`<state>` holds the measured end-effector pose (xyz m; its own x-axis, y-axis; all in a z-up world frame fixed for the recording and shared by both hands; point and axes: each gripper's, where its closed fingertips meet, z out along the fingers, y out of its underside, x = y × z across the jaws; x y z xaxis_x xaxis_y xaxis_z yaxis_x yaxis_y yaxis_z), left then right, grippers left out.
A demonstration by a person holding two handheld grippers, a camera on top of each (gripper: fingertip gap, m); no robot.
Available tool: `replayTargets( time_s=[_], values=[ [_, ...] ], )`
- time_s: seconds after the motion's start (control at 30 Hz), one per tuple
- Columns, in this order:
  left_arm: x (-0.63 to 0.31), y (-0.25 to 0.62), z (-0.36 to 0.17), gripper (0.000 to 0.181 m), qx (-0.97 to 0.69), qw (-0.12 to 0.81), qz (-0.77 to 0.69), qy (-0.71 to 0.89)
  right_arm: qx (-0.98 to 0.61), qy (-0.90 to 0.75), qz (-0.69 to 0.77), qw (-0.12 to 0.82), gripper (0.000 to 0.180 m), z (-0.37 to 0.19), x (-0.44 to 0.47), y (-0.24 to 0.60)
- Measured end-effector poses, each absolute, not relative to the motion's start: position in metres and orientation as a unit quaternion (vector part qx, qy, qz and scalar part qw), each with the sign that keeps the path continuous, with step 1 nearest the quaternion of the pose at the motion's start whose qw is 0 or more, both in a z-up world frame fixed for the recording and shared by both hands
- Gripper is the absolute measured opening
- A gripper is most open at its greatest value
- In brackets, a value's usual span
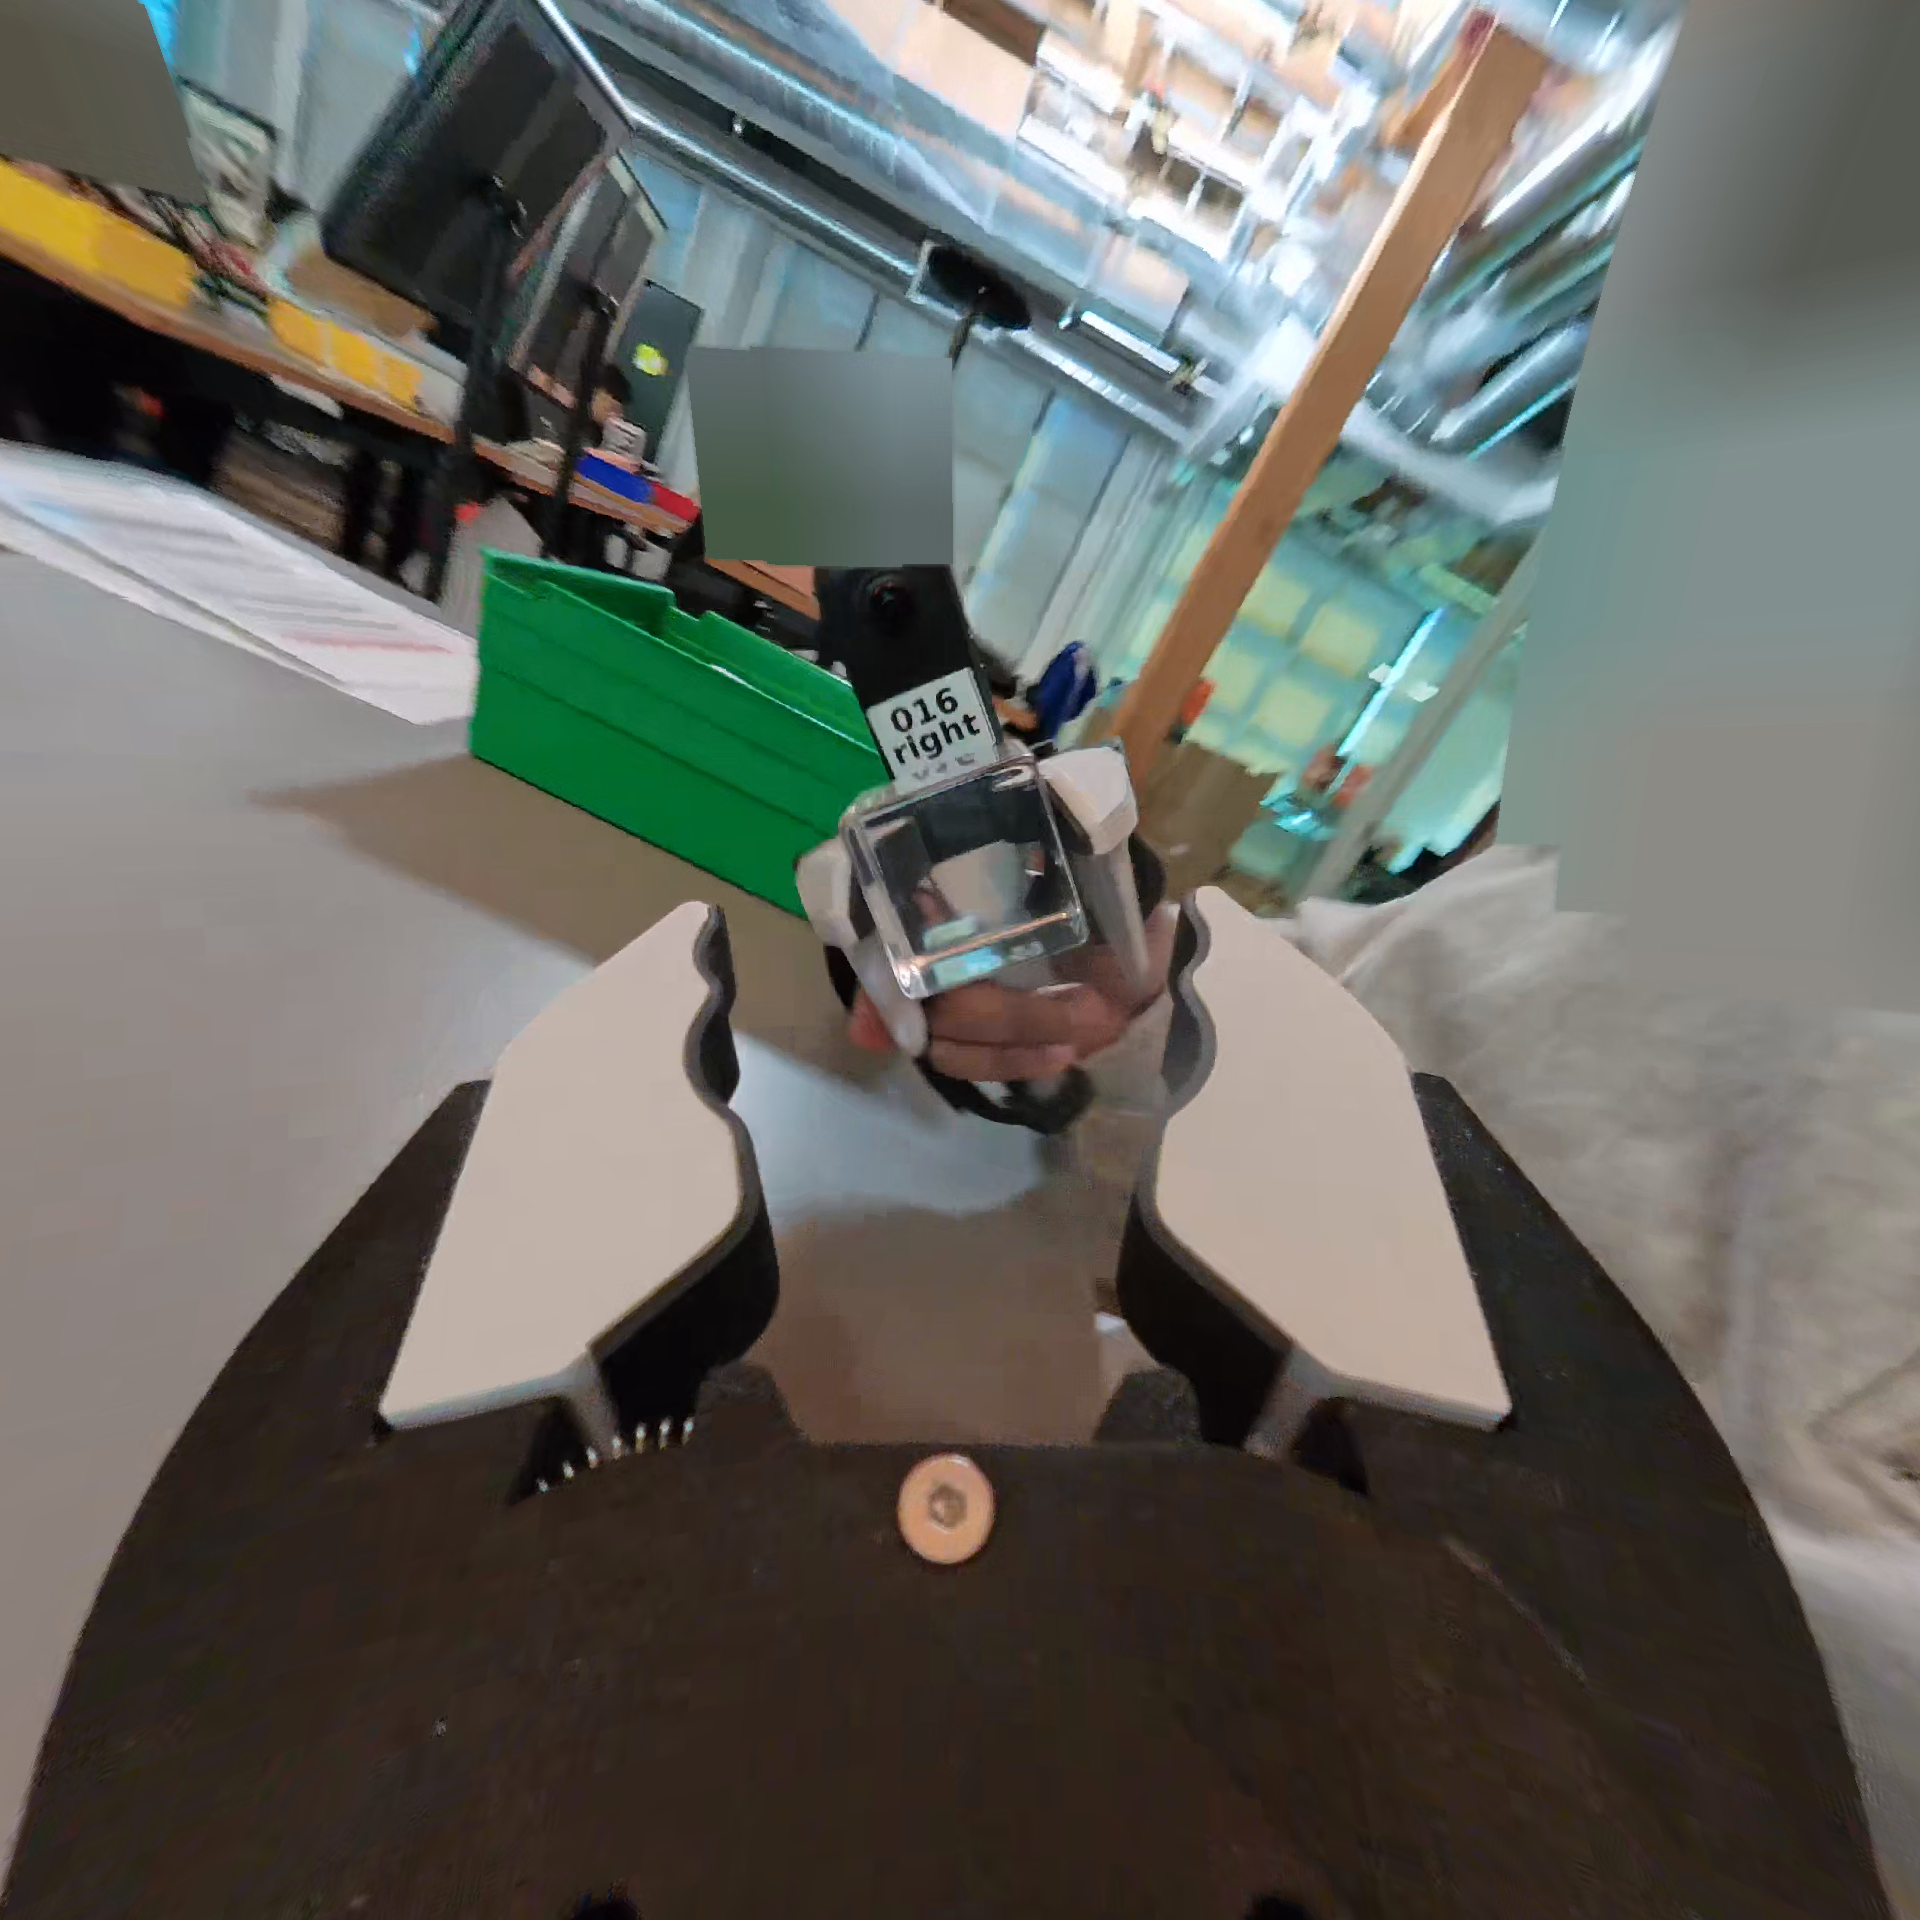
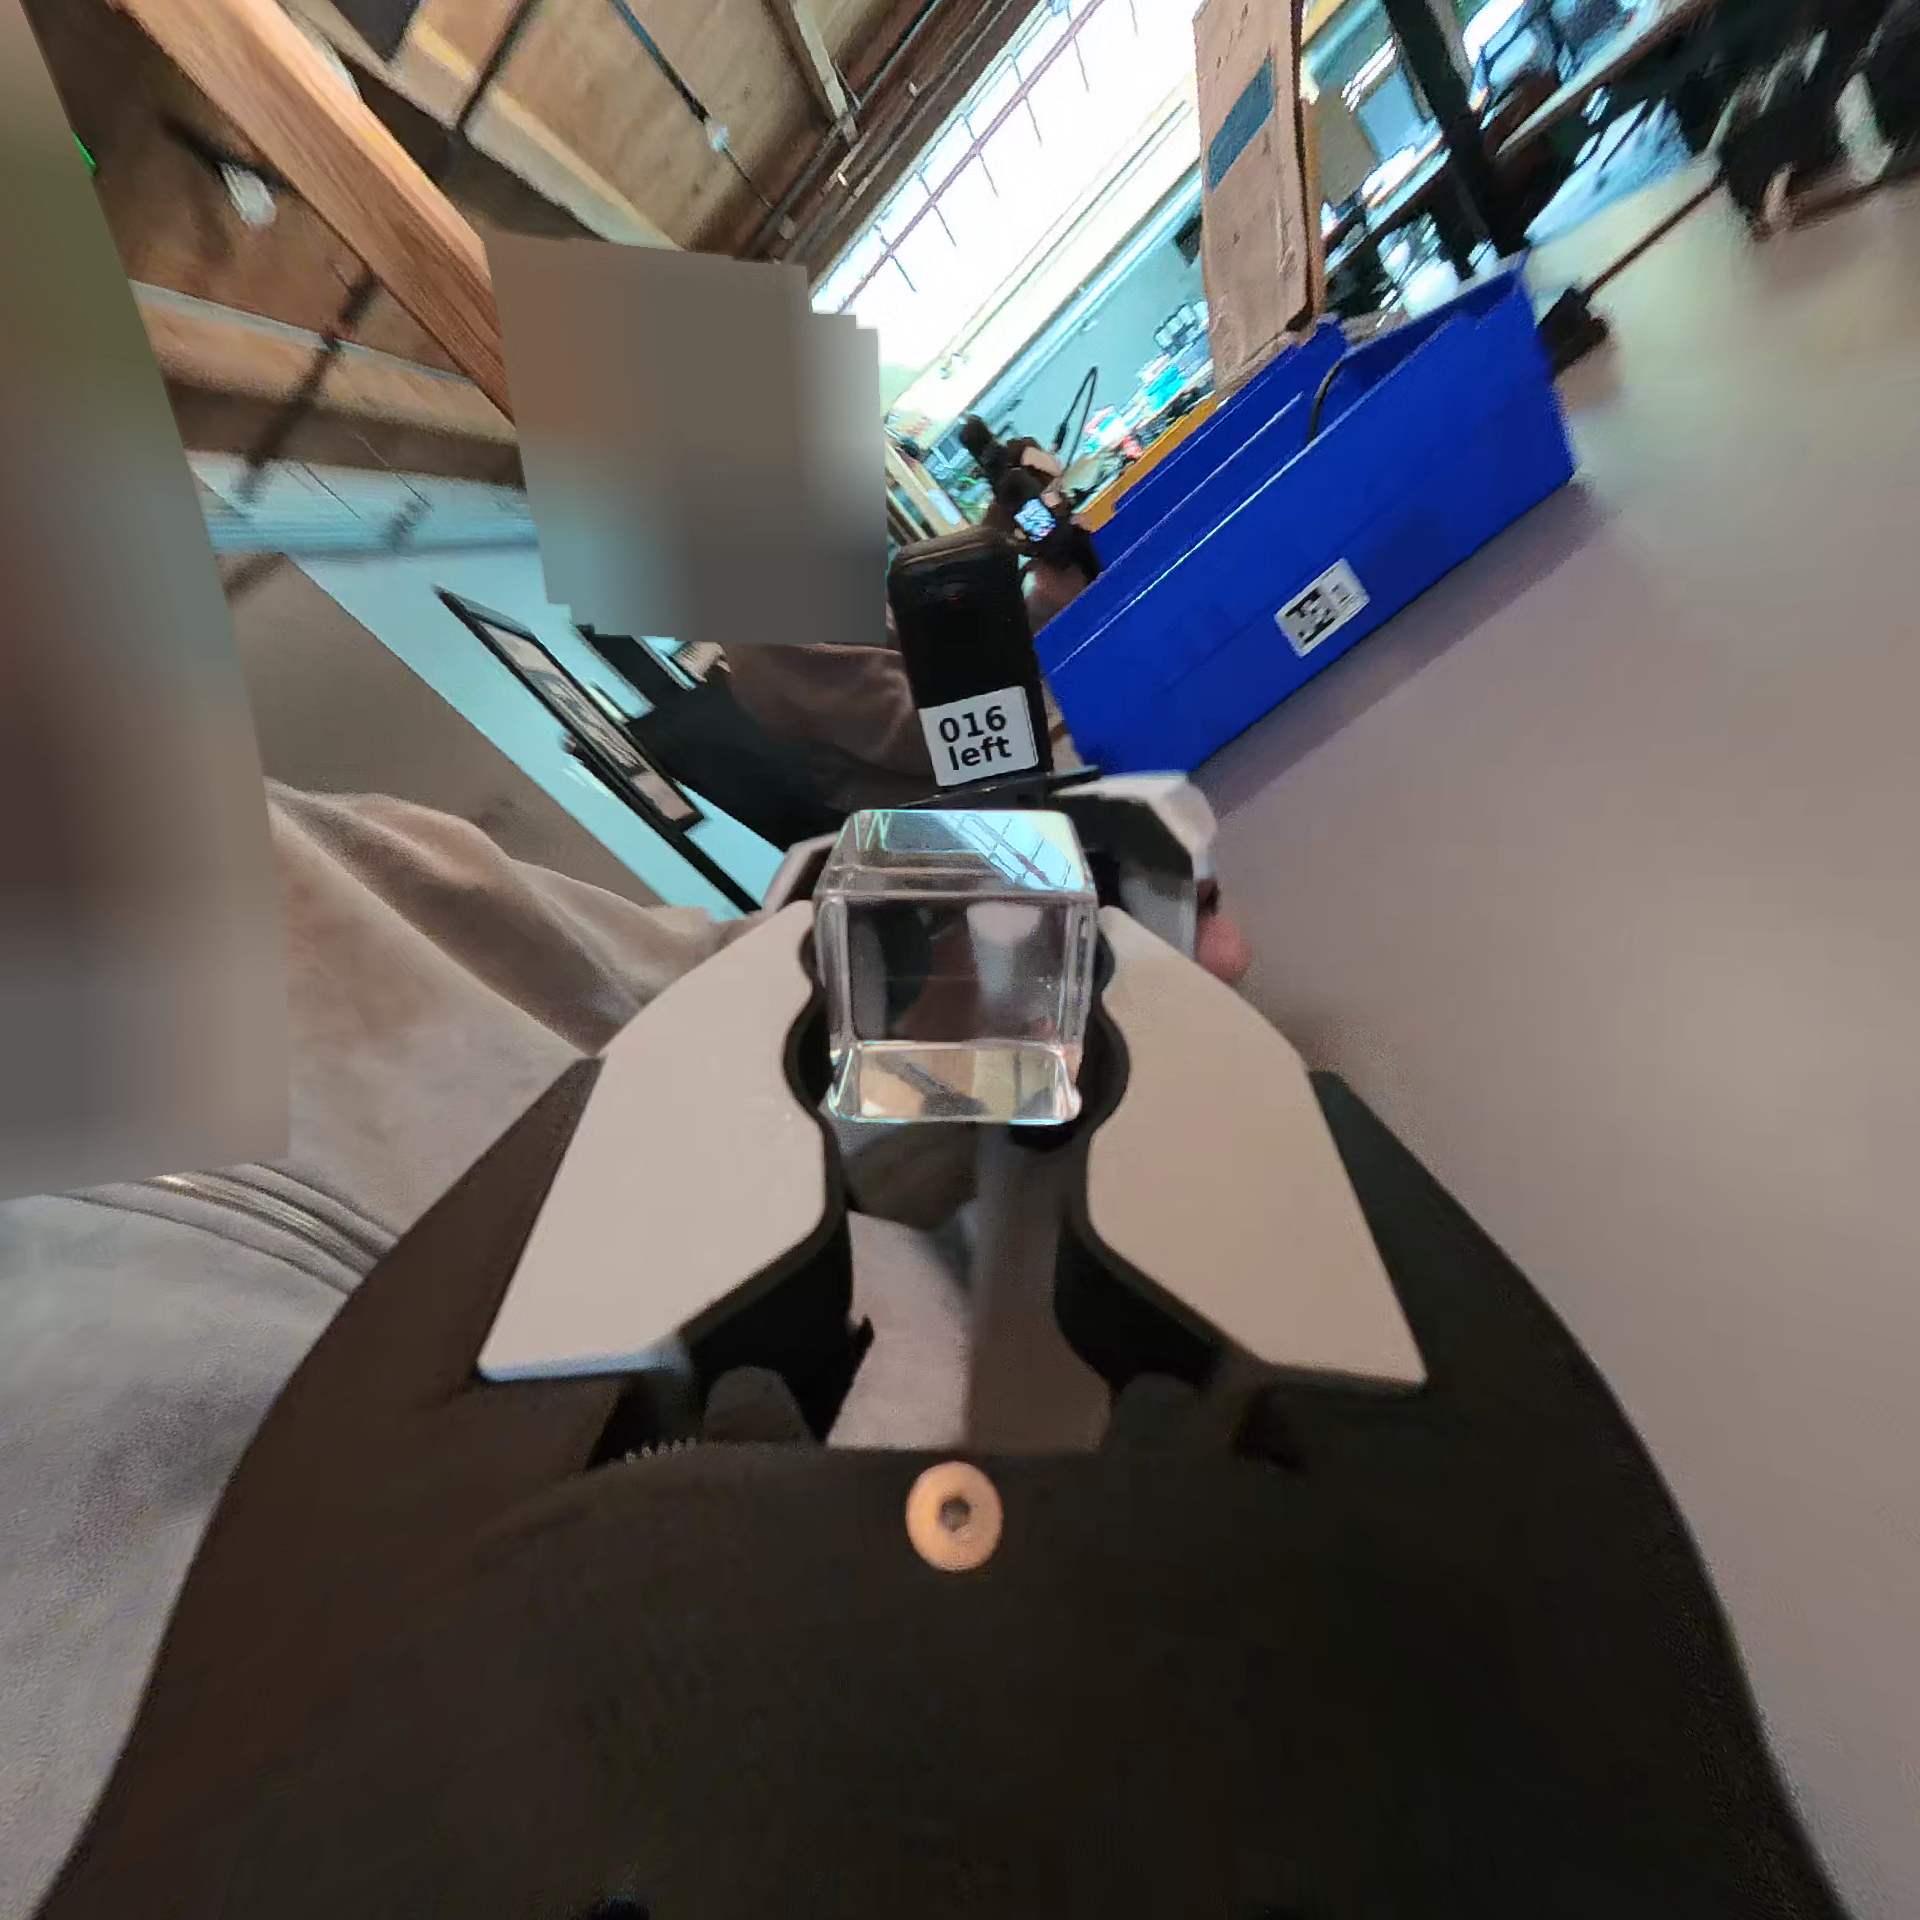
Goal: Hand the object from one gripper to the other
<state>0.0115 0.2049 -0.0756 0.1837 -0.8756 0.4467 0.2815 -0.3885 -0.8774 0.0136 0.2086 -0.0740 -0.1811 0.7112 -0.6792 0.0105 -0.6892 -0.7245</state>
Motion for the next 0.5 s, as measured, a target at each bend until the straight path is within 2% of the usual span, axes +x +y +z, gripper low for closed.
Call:
replayTargets(
  time_s=[0.13, 0.23, 0.43, 0.5],
  values=[
    [0.009, 0.208, -0.076, 0.08, -0.579, 0.4, -0.689, 0.175, -0.572, -0.387, 0.629, 0.358, 0.046, -0.07, 0.018, 0.212],
    [0.01, 0.205, -0.077, 0.069, -0.568, 0.35, -0.729, 0.153, -0.565, -0.416, 0.6, 0.384, 0.046, -0.071, 0.018, 0.211],
    [0.019, 0.199, -0.081, 0.068, -0.599, 0.425, -0.634, 0.241, -0.568, -0.415, 0.609, 0.365, 0.046, -0.077, 0.015, 0.208],
    [0.021, 0.196, -0.081, 0.069, -0.601, 0.41, -0.64, 0.246, -0.56, -0.436, 0.59, 0.385, 0.045, -0.077, 0.015, 0.207]
  ],
)
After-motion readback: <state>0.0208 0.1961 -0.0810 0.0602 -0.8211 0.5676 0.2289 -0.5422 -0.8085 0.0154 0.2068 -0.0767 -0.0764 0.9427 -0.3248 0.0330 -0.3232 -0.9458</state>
